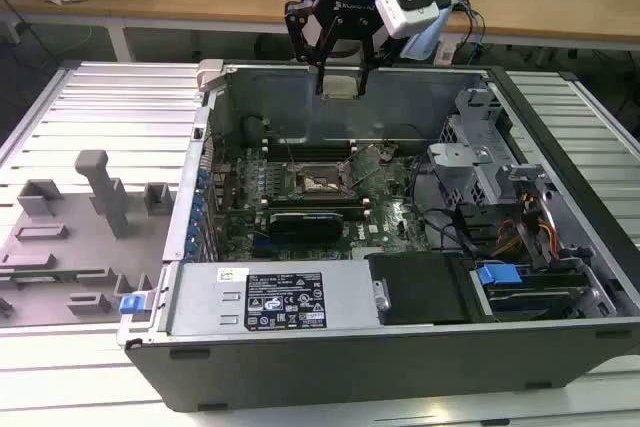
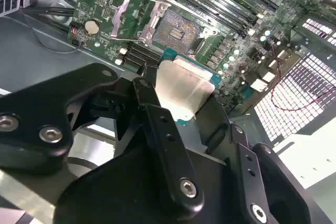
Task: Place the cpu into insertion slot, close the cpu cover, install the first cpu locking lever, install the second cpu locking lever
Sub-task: 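Place the cpu into insertion slot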
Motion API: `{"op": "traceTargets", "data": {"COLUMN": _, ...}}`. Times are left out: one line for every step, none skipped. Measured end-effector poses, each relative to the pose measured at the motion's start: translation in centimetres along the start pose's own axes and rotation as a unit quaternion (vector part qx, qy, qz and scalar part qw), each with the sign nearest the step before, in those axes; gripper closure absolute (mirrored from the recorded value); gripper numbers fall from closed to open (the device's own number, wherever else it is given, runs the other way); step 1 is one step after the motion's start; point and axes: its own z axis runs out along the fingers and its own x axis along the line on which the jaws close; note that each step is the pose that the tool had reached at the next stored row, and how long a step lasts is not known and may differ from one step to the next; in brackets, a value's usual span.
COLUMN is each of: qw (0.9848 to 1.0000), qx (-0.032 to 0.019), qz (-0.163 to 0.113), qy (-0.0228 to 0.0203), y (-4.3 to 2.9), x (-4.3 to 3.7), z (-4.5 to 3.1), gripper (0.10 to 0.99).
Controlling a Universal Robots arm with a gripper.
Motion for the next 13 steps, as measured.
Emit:
{"op": "traceTargets", "data": {"qw": 1.0, "qx": 0.0, "qz": 0.0, "qy": 0.0, "y": 0.0, "x": 0.0, "z": 0.0, "gripper": 0.545}}
{"op": "traceTargets", "data": {"qw": 1.0, "qx": 0.0, "qz": 0.0, "qy": 0.0, "y": 0.0, "x": 0.0, "z": 0.0, "gripper": 0.545}}
{"op": "traceTargets", "data": {"qw": 1.0, "qx": 0.0, "qz": 0.0, "qy": 0.0, "y": 0.0, "x": 0.0, "z": 0.0, "gripper": 0.545}}
{"op": "traceTargets", "data": {"qw": 1.0, "qx": 0.0, "qz": 0.0, "qy": 0.0, "y": 0.0, "x": 0.0, "z": 0.0, "gripper": 0.545}}
{"op": "traceTargets", "data": {"qw": 1.0, "qx": 0.0, "qz": 0.0, "qy": 0.0, "y": 0.0, "x": 0.0, "z": 0.0, "gripper": 0.545}}
{"op": "traceTargets", "data": {"qw": 1.0, "qx": 0.0, "qz": 0.0, "qy": 0.0, "y": 0.0, "x": 0.0, "z": 0.02, "gripper": 0.545}}
{"op": "traceTargets", "data": {"qw": 1.0, "qx": 0.0, "qz": 0.0, "qy": -0.0002, "y": -0.01, "x": 0.0, "z": 0.12, "gripper": 0.545}}
{"op": "traceTargets", "data": {"qw": 1.0, "qx": 0.0001, "qz": 0.0, "qy": -0.0002, "y": -0.02, "x": 0.0, "z": 0.2, "gripper": 0.545}}
{"op": "traceTargets", "data": {"qw": 1.0, "qx": 0.0, "qz": 0.0, "qy": -0.0002, "y": -0.03, "x": 0.0, "z": 0.3, "gripper": 0.545}}
{"op": "traceTargets", "data": {"qw": 1.0, "qx": 0.0, "qz": 0.0, "qy": -0.0003, "y": -0.05, "x": 0.0, "z": 0.55, "gripper": 0.545}}
{"op": "traceTargets", "data": {"qw": 1.0, "qx": 0.0001, "qz": 0.0, "qy": -0.0003, "y": -0.09, "x": 0.0, "z": 0.99, "gripper": 0.545}}
{"op": "traceTargets", "data": {"qw": 1.0, "qx": 0.0001, "qz": 0.0, "qy": -0.0003, "y": -0.12, "x": 0.0, "z": 1.31, "gripper": 0.545}}
{"op": "traceTargets", "data": {"qw": 1.0, "qx": 0.0001, "qz": 0.0, "qy": -0.0004, "y": -0.15, "x": 0.01, "z": 1.61, "gripper": 0.545}}
